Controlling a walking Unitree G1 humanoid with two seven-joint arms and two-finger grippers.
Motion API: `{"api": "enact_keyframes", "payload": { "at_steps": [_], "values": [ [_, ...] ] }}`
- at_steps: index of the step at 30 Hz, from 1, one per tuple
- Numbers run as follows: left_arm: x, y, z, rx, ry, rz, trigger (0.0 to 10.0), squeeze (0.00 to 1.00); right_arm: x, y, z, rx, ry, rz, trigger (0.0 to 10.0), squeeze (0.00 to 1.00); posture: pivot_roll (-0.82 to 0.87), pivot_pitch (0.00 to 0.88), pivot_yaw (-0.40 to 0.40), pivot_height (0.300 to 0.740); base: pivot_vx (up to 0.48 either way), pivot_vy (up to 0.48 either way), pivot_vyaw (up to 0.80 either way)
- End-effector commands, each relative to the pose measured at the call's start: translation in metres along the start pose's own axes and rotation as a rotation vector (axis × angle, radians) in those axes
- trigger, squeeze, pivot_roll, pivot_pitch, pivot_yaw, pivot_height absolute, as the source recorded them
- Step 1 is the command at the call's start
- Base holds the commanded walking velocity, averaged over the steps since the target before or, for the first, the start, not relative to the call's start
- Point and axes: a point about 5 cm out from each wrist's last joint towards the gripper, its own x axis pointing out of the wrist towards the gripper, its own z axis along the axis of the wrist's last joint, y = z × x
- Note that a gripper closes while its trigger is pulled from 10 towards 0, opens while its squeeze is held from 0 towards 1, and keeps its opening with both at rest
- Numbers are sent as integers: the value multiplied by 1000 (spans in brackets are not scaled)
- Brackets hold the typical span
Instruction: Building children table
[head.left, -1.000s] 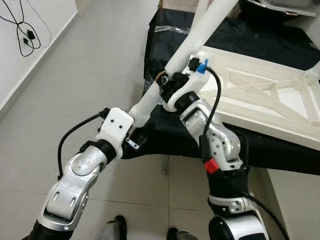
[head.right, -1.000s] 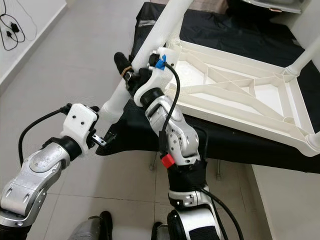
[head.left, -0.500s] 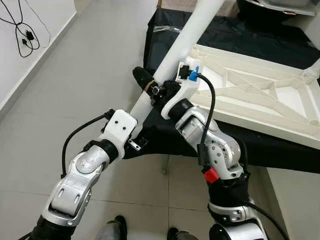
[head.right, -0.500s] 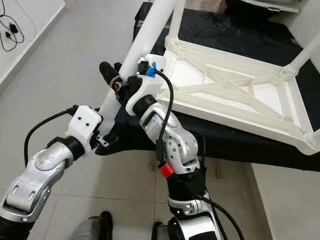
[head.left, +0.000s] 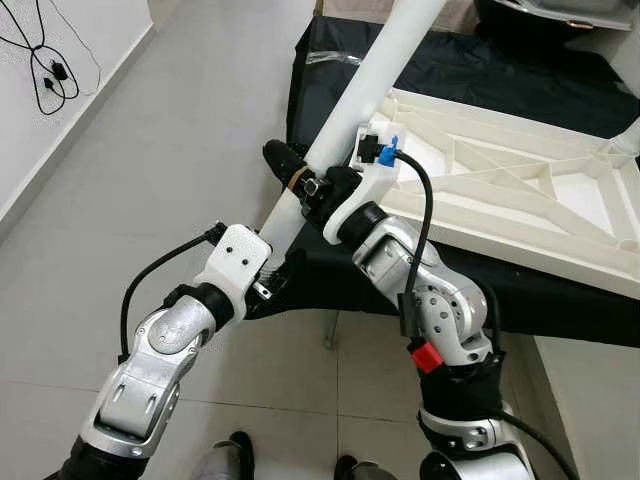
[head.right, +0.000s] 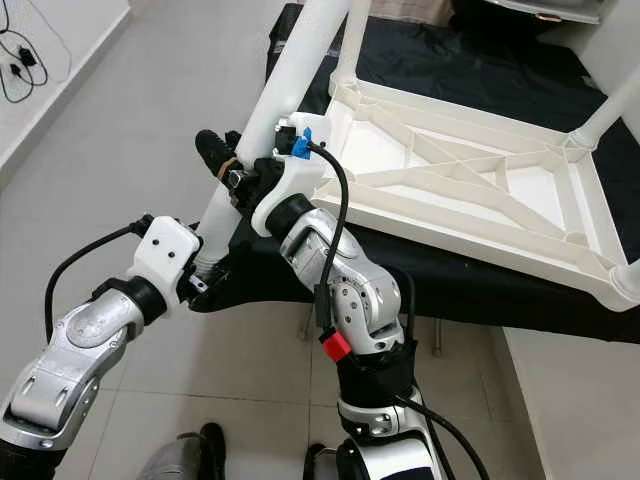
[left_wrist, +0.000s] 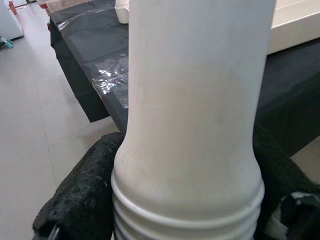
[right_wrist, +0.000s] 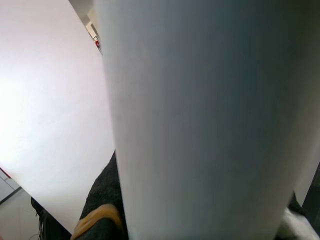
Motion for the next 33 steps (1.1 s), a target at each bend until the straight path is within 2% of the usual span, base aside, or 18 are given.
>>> {"api": "enact_keyframes", "payload": {
  "at_steps": [1,2,3,9,12,13,15,17,19,21,24,28,31,32,33],
  "values": [
    [-3,-9,-10,12,53,-54,0,0,-3,5,1,-27,-11,51,10000,0,107,185,-61,740,0,0,0],
    [-3,-9,-10,7,59,-56,0,0,-3,4,1,-32,-9,50,10000,0,107,185,-61,740,0,0,0],
    [-5,-9,-10,-5,61,-57,10000,0,-5,1,-1,-38,-4,46,10000,1000,107,183,-57,740,0,0,0],
    [-11,-8,-8,-35,53,-83,10000,0,-8,-13,-2,-60,6,62,10000,1000,114,181,-54,740,0,0,0],
    [-14,-7,-8,-27,55,-96,10000,0,-7,-16,2,-34,-1,89,10000,1000,117,177,-50,740,0,0,0],
    [-17,-7,-9,-29,62,-115,10000,0,-7,-23,2,-13,15,107,10000,0,124,175,-44,740,0,0,0],
    [-19,-8,-9,-32,68,-128,10000,0,-6,-29,2,1,25,119,10000,0,124,175,-44,740,0,0,0],
    [-24,-9,-9,-56,74,-162,10000,0,-8,-33,0,5,49,195,10000,0,129,174,-39,740,0,0,0],
    [-24,-9,-9,-56,74,-162,10000,0,-8,-33,0,5,49,195,10000,0,129,174,-39,740,0,0,0],
    [-26,-11,-9,-58,76,-173,10000,0,-9,-32,-2,38,59,248,10000,0,131,172,-41,740,0,0,0],
    [-41,-27,-12,-189,106,-247,10000,0,-17,-19,-9,104,114,505,10000,0,130,171,-29,740,0,0,0],
    [-50,-34,-13,-220,117,-287,10000,0,-21,-15,-9,113,124,584,10000,0,134,171,-29,740,0,0,0],
    [-54,-40,-10,-340,115,-298,10000,0,-27,-9,-7,161,138,734,10000,0,138,167,-32,740,0,0,0],
    [-54,-41,-9,-395,111,-296,10000,0,-29,-8,-7,157,143,768,10000,0,138,167,-32,740,0,0,0],
    [-53,-45,-6,-492,98,-312,10000,0,-30,-6,-8,149,162,816,10000,0,137,167,-32,740,0,0,0]
  ]
}}
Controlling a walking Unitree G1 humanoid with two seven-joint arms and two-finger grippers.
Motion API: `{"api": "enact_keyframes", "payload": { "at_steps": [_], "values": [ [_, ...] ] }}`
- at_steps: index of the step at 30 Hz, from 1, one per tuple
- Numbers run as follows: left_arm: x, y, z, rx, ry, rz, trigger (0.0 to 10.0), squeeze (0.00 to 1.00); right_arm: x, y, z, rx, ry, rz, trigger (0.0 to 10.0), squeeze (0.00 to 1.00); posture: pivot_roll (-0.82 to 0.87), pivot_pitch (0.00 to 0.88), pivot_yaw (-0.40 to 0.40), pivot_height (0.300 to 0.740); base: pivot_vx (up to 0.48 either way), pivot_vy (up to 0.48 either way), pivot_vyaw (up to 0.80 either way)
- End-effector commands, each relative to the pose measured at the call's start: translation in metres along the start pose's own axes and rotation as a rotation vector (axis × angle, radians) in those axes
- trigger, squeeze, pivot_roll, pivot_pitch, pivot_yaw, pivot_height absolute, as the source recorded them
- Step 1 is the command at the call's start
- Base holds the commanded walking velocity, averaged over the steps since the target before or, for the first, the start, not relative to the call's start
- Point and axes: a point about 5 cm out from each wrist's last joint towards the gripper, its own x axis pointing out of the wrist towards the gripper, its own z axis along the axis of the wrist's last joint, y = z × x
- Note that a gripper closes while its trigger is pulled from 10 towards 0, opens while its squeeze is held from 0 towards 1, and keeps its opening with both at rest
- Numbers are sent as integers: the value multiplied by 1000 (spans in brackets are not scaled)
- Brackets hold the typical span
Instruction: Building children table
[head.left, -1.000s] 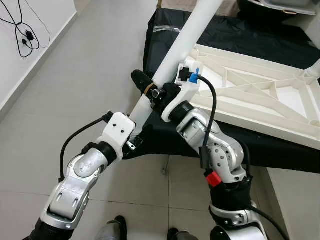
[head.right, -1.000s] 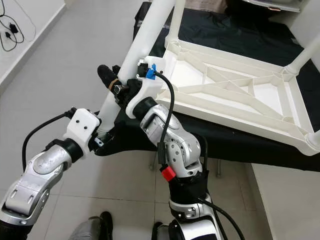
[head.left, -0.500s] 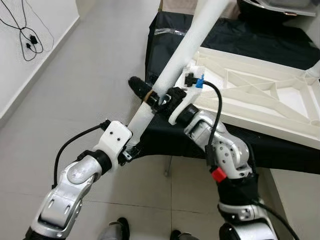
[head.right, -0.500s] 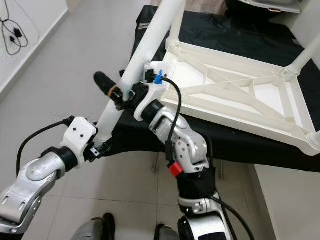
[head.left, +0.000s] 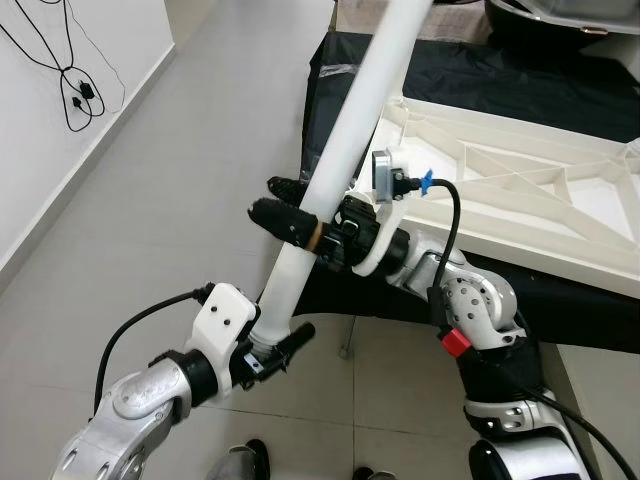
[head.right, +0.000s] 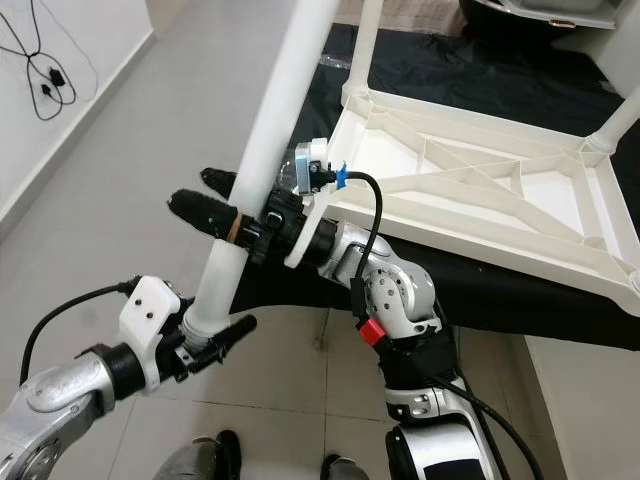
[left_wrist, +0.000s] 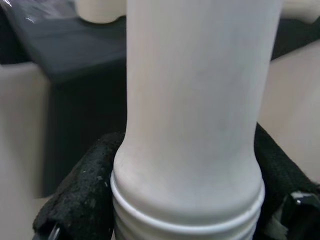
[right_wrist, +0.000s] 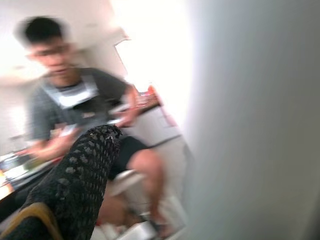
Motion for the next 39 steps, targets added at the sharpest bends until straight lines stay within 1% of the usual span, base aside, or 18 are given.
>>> {"api": "enact_keyframes", "payload": {
  "at_steps": [1,5,9,11,13,18,21,22,24,26,31,39],
  "values": [
    [1,-9,1,-86,-13,-53,10000,0,6,8,-4,9,26,105,10000,0,137,167,-32,740,0,0,0],
    [0,-10,2,-95,-10,-59,10000,0,5,8,-4,9,31,119,10000,0,137,167,-32,740,0,0,0],
    [-4,-23,-1,-128,18,-122,10000,0,6,6,-9,0,71,151,10000,0,137,173,-32,740,0,0,0],
    [-4,-24,-2,-137,24,-128,10000,0,7,5,-9,-1,75,151,10000,0,137,173,-32,740,0,0,0],
    [-6,-27,-3,-175,34,-136,10000,0,9,2,-10,-12,87,146,10000,0,137,170,-35,740,0,0,0],
    [-6,-28,-3,-199,43,-142,10000,0,10,2,-10,-14,92,151,10000,0,137,170,-35,740,0,0,0],
    [-14,-40,-9,-205,92,-202,10000,0,6,-4,-17,-52,203,152,10000,0,139,183,-35,740,0,0,0],
    [-14,-40,-9,-205,92,-202,10000,0,6,-4,-17,-52,203,152,10000,0,139,183,-35,740,0,0,0],
    [-17,-42,-10,-189,110,-215,10000,0,3,-4,-19,-47,247,172,10000,0,139,188,-33,740,0,0,0],
    [-19,-43,-11,-196,119,-224,10000,0,0,-4,-22,-45,281,179,10000,0,136,190,-34,740,0,0,0],
    [-20,-43,-10,-210,130,-231,10000,0,0,-4,-19,-41,284,184,10000,0,134,193,-36,740,0,0,0],
    [-22,-45,-11,-238,132,-238,10000,0,0,-5,-17,-63,298,197,10000,0,129,203,-29,740,0,0,0]
  ]
}}
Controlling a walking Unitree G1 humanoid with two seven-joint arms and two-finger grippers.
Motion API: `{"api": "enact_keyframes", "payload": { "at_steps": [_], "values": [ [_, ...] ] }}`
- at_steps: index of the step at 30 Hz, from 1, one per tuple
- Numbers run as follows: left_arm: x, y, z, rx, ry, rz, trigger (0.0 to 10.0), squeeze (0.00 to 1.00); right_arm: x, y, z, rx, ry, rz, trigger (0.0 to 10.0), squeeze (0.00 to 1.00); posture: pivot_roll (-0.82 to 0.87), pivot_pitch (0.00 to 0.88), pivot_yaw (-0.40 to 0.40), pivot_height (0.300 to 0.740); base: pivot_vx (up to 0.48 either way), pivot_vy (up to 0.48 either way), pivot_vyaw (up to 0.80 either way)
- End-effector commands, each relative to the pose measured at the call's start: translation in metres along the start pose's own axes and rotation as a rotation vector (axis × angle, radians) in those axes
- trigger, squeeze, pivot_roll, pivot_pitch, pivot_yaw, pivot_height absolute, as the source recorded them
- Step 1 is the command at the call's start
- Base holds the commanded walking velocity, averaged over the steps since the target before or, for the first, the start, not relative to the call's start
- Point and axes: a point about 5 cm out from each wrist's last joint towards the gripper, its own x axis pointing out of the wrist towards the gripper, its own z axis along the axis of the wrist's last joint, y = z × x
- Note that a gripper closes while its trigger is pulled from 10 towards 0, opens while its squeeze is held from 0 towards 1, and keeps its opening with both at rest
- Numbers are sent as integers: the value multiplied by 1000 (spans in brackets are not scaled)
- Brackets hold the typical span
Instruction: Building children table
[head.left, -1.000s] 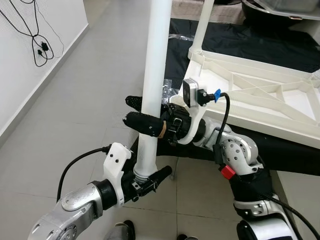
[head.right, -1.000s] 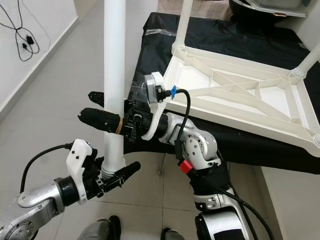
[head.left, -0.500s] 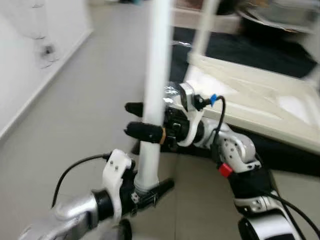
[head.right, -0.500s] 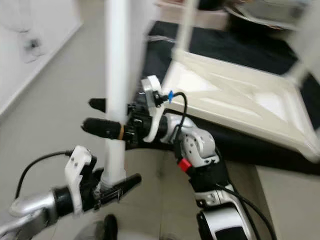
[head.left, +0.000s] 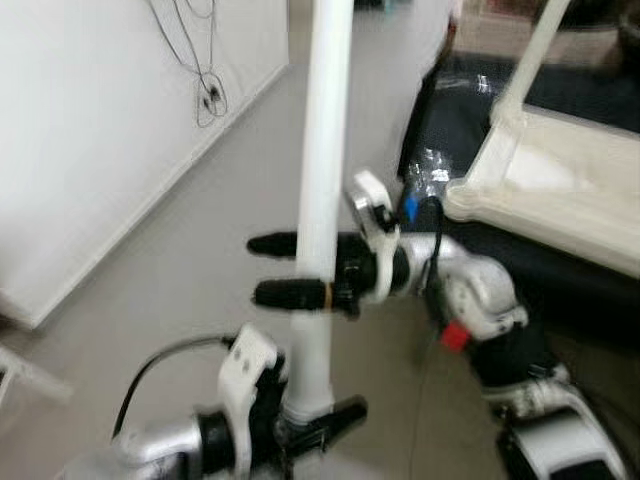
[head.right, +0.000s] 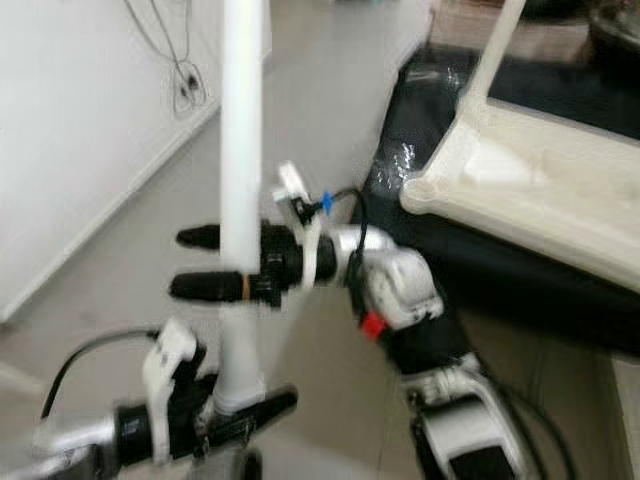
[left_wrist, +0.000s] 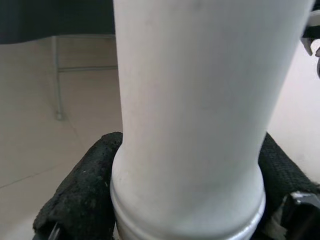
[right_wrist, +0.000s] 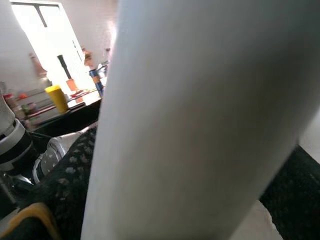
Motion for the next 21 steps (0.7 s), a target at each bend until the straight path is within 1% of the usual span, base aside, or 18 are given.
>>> {"api": "enact_keyframes", "payload": {
  "at_steps": [1,7,14,15,16,17,21],
  "values": [
    [0,-6,-1,1,7,-32,10000,0,-1,0,1,-14,12,6,10000,0,126,201,-31,740,0,0,0],
    [-3,-7,-4,-13,27,-46,10000,0,-1,1,3,-3,17,24,10000,0,125,204,-33,740,0,0,0],
    [-7,-6,-8,-19,57,-51,10000,0,0,4,1,38,19,46,10000,0,125,207,-36,740,0,0,0],
    [-8,-5,-9,-18,60,-48,10000,0,0,4,1,46,15,51,1020,0,124,210,-37,740,0,0,0],
    [-8,-5,-9,-18,60,-48,10000,0,0,4,1,46,15,51,1020,0,124,210,-37,740,0,0,0],
    [-8,-4,-9,-19,62,-45,10000,0,1,4,0,57,10,53,0,0,124,210,-37,740,0,0,0],
    [-11,-1,-9,-32,65,-37,10000,0,1,7,-1,77,10,76,0,0,123,211,-34,740,0,0,0]
  ]
}}
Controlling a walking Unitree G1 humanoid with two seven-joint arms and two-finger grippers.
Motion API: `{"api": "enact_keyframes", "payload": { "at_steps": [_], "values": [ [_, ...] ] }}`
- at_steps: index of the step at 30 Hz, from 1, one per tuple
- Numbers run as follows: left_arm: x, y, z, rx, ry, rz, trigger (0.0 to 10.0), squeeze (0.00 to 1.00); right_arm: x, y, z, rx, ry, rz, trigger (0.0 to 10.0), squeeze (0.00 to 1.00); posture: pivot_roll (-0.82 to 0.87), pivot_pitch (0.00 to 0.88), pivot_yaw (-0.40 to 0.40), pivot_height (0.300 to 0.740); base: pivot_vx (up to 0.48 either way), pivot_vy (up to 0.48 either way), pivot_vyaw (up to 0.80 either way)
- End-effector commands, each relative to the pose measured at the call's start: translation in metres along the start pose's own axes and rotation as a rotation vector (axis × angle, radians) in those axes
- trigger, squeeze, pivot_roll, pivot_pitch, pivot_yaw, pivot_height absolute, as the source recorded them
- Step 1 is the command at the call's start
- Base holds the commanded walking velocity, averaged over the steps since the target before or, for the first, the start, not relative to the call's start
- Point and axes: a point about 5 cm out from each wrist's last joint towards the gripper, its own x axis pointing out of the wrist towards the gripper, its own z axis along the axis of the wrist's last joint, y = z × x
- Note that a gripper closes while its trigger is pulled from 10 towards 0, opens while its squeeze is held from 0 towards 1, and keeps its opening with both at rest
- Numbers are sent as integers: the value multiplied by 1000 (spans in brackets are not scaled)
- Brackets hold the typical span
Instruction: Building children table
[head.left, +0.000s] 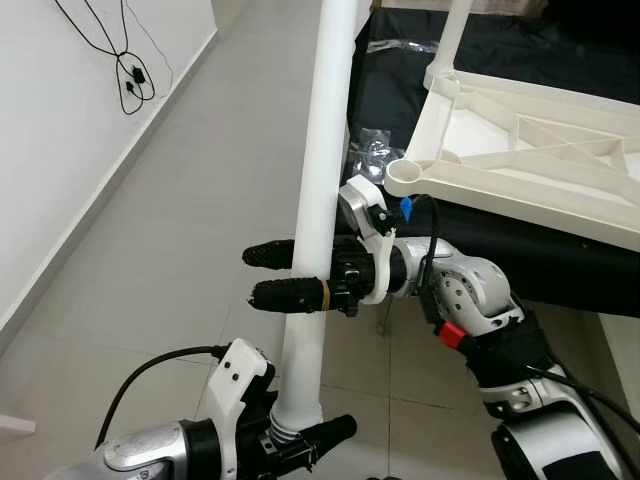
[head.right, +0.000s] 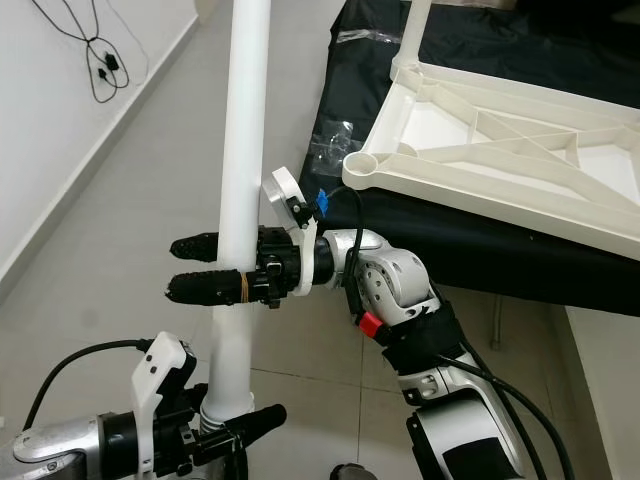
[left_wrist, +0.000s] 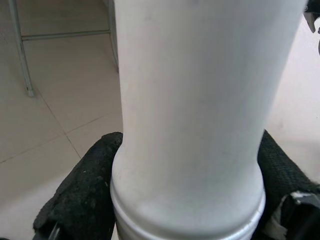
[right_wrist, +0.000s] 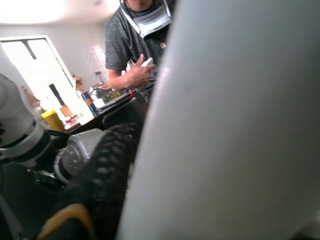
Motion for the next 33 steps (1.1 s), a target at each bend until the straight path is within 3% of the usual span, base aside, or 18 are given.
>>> {"api": "enact_keyframes", "payload": {
  "at_steps": [1,14,15,17,18,19,20,22,23,26,27,33],
  "values": [
    [-3,-3,-2,-6,14,-29,10000,0,3,4,1,-4,1,30,0,0,123,211,-34,740,0,0,0],
    [-10,12,-5,4,48,13,10000,0,2,5,0,-2,4,24,0,0,118,211,-33,740,0,0,0],
    [-10,13,-4,6,46,14,10000,0,2,5,1,-9,-1,16,3490,0,118,209,-35,740,0,0,0],
    [-9,13,-4,8,45,14,10000,0,3,4,1,-13,-4,10,3490,0,118,209,-35,740,0,0,0],
    [-9,13,-3,14,46,13,10000,0,4,3,1,-19,-5,0,10000,0,118,206,-33,740,0,0,0],
    [-9,13,-2,16,45,11,10000,0,4,3,1,-22,-5,-4,10000,0,120,208,-33,740,0,0,0],
    [-9,13,-2,20,46,8,10000,0,5,3,1,-21,-4,-6,10000,98,120,208,-33,740,0,0,0],
    [-9,13,-2,22,48,6,10000,0,5,2,1,-21,-4,-7,10000,98,120,208,-33,740,0,0,0],
    [-8,12,-2,25,49,2,10000,0,5,2,1,-20,-8,-13,10000,1000,119,207,-33,740,0,0,0],
    [-8,12,-2,37,49,-6,10000,0,6,1,1,-28,-7,-22,10000,1000,118,208,-33,740,0,0,0],
    [-8,12,0,45,45,-7,10000,0,7,1,1,-33,-5,-22,10000,0,118,206,-34,740,0,0,0],
    [-9,14,1,48,44,-8,10000,0,8,4,1,-29,-2,-10,10000,0,118,206,-33,740,0,0,0]
  ]
}}
